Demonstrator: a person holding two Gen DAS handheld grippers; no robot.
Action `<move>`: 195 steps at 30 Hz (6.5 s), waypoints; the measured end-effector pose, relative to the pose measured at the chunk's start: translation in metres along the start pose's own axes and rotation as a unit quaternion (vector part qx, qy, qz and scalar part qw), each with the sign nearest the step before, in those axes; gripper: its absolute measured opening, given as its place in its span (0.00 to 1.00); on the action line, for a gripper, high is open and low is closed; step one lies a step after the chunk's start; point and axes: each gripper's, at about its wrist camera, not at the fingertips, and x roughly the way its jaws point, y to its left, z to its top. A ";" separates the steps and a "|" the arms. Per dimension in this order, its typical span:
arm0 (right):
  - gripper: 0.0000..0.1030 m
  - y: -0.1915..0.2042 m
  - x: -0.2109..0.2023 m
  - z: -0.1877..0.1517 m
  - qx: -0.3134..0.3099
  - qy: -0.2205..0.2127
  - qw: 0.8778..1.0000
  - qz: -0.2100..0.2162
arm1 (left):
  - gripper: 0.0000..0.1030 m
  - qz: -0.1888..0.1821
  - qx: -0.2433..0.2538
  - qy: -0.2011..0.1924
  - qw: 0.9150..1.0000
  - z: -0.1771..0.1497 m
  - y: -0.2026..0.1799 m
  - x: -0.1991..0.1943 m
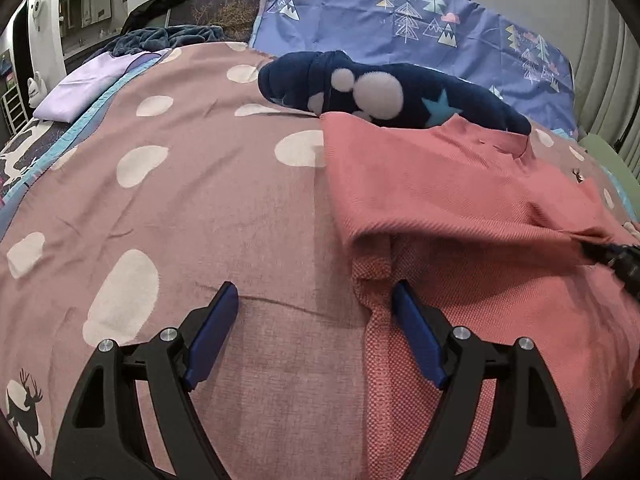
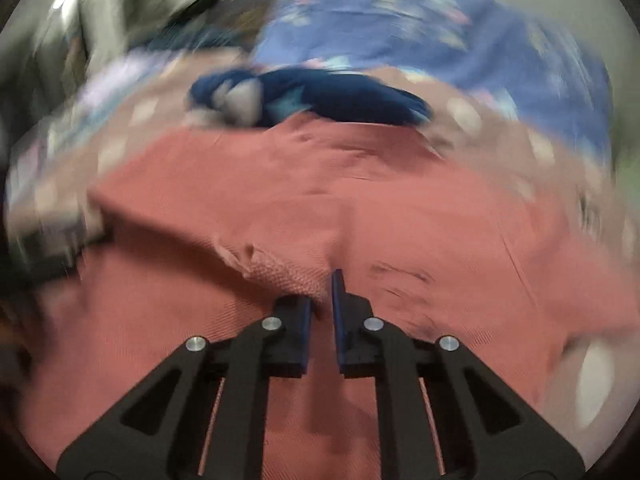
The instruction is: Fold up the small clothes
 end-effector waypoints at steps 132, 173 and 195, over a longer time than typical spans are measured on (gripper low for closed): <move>0.18 -0.071 0.022 -0.030 0.176 -0.020 0.967 0.185 | 0.59 -0.097 0.080 -0.004 0.992 0.028 -0.142 0.039; 0.35 -0.126 -0.015 -0.058 0.219 -0.060 0.959 0.171 | 0.03 -0.158 0.148 -0.088 0.972 0.103 -0.187 -0.044; 0.34 -0.116 -0.005 -0.056 0.204 -0.032 0.969 0.133 | 0.46 0.009 0.115 -0.005 0.993 0.046 -0.071 0.041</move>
